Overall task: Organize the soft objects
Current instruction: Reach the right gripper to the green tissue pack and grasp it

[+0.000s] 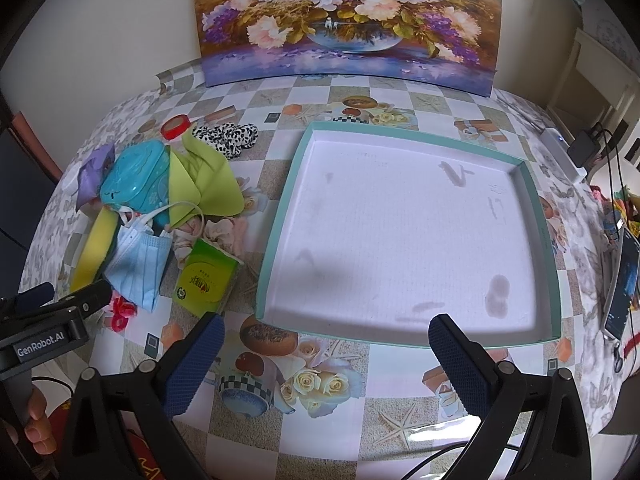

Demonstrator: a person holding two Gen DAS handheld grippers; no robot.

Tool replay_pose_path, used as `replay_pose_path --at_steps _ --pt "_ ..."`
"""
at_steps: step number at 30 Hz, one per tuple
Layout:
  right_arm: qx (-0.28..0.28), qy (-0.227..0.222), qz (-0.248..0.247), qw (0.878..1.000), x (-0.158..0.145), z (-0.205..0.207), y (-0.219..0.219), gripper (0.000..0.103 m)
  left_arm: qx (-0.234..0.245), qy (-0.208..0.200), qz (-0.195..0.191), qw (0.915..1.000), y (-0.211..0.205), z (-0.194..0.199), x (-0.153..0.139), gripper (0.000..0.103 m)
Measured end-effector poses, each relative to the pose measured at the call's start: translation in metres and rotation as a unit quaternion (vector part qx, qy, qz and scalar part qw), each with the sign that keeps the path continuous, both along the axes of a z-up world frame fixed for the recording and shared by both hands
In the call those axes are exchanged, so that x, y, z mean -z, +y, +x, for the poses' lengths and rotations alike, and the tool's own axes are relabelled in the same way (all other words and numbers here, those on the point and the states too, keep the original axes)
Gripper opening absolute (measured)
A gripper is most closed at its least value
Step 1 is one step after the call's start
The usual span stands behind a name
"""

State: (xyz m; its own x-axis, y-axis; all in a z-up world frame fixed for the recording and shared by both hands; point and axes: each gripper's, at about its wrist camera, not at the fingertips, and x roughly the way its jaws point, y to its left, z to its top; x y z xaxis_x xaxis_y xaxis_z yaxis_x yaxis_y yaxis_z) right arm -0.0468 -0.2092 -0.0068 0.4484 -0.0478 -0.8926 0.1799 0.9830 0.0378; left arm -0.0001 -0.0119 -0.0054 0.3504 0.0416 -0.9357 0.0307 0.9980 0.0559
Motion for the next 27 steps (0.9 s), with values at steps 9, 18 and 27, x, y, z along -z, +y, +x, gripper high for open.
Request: replay_pose_path --at_steps 9,18,27 --pt "-0.013 -0.014 0.011 1.000 -0.003 0.001 0.007 0.103 -0.030 -0.012 -0.053 0.9981 0.026 0.004 -0.008 0.103" --pt "-0.069 -0.018 0.057 0.996 0.003 0.024 0.038 0.103 -0.091 -0.010 -0.065 0.9936 0.080 0.012 -0.003 0.103" --pt "-0.091 0.010 0.099 0.991 0.024 0.045 0.057 0.097 -0.078 0.002 -0.048 0.9958 0.089 0.026 0.008 0.103"
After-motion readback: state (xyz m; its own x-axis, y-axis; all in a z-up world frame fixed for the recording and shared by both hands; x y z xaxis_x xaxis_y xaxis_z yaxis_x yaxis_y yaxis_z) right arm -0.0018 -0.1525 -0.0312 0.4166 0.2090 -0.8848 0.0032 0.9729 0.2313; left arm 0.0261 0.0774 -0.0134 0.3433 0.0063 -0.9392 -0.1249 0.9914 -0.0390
